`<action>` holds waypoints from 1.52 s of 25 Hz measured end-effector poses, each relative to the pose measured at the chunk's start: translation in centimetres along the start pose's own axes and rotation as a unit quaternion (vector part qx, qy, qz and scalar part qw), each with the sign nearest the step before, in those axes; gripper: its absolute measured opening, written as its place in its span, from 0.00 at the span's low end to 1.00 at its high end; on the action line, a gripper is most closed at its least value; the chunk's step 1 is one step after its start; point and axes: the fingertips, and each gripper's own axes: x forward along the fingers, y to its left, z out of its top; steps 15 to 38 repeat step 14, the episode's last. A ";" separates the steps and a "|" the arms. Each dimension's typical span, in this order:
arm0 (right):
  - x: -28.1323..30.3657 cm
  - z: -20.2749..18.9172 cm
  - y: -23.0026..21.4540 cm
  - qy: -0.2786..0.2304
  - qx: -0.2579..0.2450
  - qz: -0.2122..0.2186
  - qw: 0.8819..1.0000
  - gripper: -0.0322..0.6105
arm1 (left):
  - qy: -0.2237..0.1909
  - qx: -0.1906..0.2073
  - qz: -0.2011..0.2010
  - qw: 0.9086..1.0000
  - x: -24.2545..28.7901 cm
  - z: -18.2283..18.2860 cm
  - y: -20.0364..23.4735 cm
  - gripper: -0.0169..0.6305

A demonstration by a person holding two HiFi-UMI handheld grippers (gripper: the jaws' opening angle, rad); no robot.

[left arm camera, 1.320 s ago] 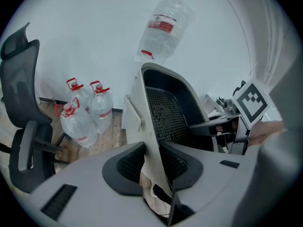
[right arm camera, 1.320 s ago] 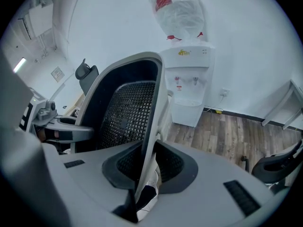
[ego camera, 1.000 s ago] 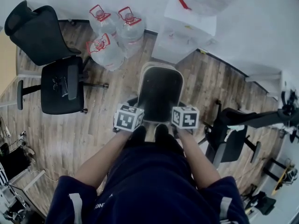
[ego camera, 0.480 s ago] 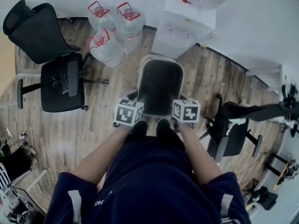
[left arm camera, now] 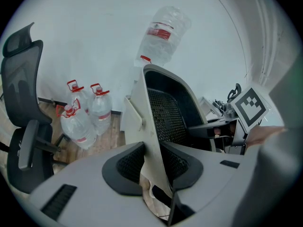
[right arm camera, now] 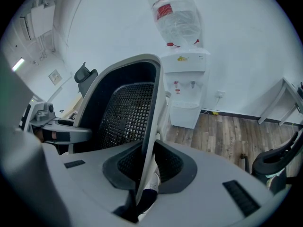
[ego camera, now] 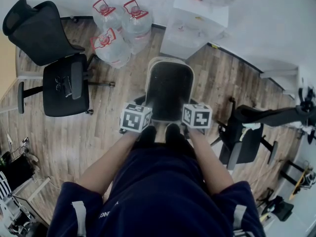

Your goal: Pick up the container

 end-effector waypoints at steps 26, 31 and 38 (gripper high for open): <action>0.0 -0.3 -0.5 -0.003 0.000 -0.001 1.000 0.15 | 0.000 -0.004 -0.002 1.000 0.4 -0.3 -0.4 0.21; 0.0 -0.3 -0.5 -0.003 0.000 -0.001 1.000 0.15 | 0.000 -0.004 -0.002 1.000 0.4 -0.3 -0.4 0.21; 0.0 -0.3 -0.5 -0.003 0.000 -0.001 1.000 0.15 | 0.000 -0.004 -0.002 1.000 0.4 -0.3 -0.4 0.21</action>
